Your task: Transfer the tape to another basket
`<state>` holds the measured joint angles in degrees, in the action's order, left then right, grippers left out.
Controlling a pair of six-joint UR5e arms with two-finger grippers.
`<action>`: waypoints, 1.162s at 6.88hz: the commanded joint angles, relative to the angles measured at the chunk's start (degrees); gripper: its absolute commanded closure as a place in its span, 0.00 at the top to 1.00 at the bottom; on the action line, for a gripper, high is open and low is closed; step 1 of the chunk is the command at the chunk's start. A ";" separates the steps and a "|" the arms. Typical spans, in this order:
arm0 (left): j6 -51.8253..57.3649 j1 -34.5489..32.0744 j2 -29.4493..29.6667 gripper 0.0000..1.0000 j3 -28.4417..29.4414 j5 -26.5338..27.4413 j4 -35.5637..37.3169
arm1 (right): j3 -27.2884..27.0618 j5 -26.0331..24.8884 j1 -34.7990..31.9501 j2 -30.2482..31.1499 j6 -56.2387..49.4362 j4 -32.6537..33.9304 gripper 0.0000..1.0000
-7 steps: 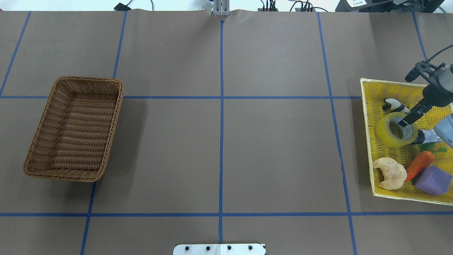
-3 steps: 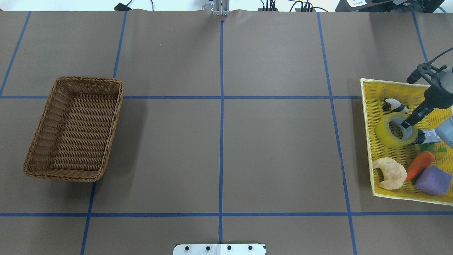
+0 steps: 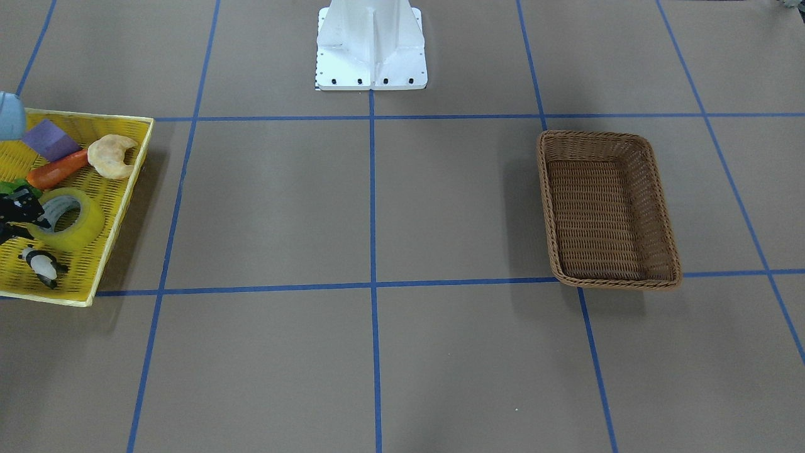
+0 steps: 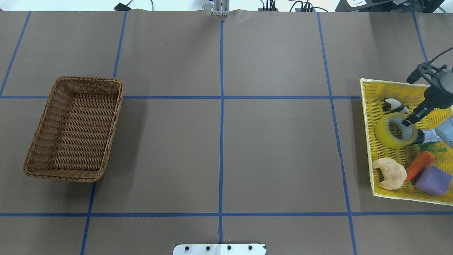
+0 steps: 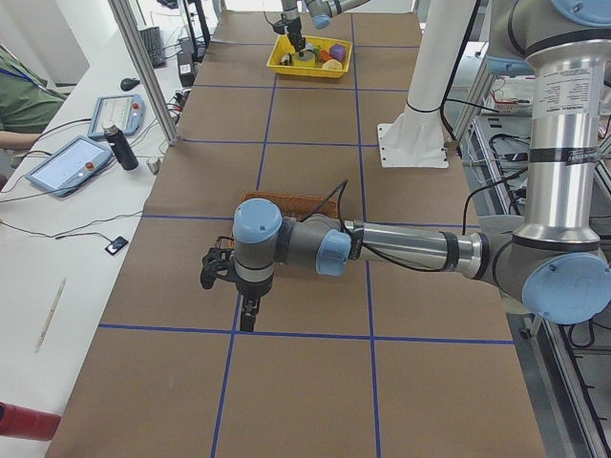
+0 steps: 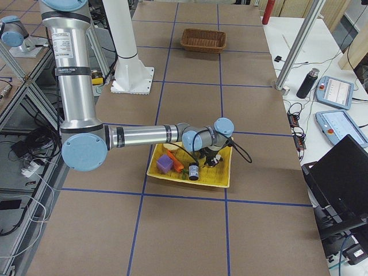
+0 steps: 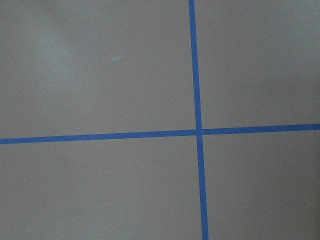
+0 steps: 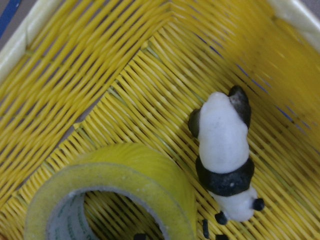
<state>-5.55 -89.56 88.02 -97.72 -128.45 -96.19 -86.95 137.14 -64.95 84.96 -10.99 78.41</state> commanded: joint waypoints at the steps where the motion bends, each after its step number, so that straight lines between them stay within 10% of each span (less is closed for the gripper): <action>1: 0.01 0.00 -0.04 0.99 -0.01 -0.05 0.03 | -2.42 0.84 -0.18 0.12 0.26 0.16 0.00; 5: -0.25 0.00 -0.13 0.99 0.07 -0.14 -1.62 | -10.31 9.28 -5.28 -3.47 20.37 -0.36 0.00; 8: -8.36 0.00 3.01 0.99 13.47 0.30 -31.14 | -13.23 9.19 -3.62 -11.99 42.55 -3.33 0.00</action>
<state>-8.57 -89.56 89.09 -90.10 -128.39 -114.85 -98.72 146.38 -69.59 75.82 22.50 76.82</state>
